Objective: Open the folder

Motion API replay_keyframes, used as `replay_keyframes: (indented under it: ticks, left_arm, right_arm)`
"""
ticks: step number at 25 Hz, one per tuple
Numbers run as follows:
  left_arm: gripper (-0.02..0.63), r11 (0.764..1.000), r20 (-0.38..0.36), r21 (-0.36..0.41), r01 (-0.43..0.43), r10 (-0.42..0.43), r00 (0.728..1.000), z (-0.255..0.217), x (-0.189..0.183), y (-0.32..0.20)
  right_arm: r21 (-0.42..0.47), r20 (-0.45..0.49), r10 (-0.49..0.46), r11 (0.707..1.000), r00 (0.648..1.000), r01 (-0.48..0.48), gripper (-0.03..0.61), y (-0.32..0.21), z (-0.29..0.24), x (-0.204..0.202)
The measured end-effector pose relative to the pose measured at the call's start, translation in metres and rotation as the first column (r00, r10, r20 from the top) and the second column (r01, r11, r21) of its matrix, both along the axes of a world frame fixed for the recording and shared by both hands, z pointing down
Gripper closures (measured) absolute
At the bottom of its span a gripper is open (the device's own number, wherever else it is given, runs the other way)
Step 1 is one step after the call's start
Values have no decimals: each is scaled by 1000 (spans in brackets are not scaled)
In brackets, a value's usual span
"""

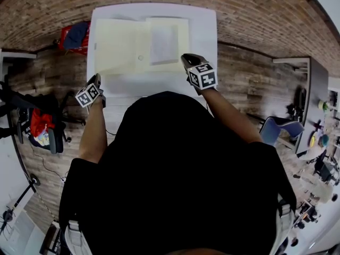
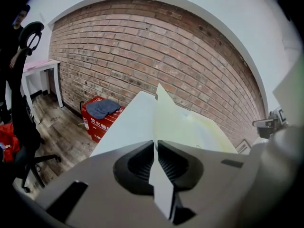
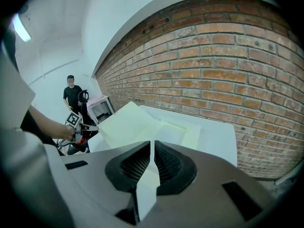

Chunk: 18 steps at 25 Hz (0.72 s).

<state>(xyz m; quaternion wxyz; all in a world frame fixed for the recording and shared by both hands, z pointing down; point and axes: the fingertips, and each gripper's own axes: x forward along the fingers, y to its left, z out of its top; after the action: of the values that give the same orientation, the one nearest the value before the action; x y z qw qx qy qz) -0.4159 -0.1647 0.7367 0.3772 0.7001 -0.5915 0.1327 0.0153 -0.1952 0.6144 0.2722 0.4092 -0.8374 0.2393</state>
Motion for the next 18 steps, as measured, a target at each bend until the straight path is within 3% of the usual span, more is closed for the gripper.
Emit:
replay_keyframes:
  ticks: [18]
  left_arm:
    - [556,997,-23,-60,55,-57,998,19,-6,8]
  right_arm:
    - [-7,-1,-3,1000,1000,3,529,-3,3,2]
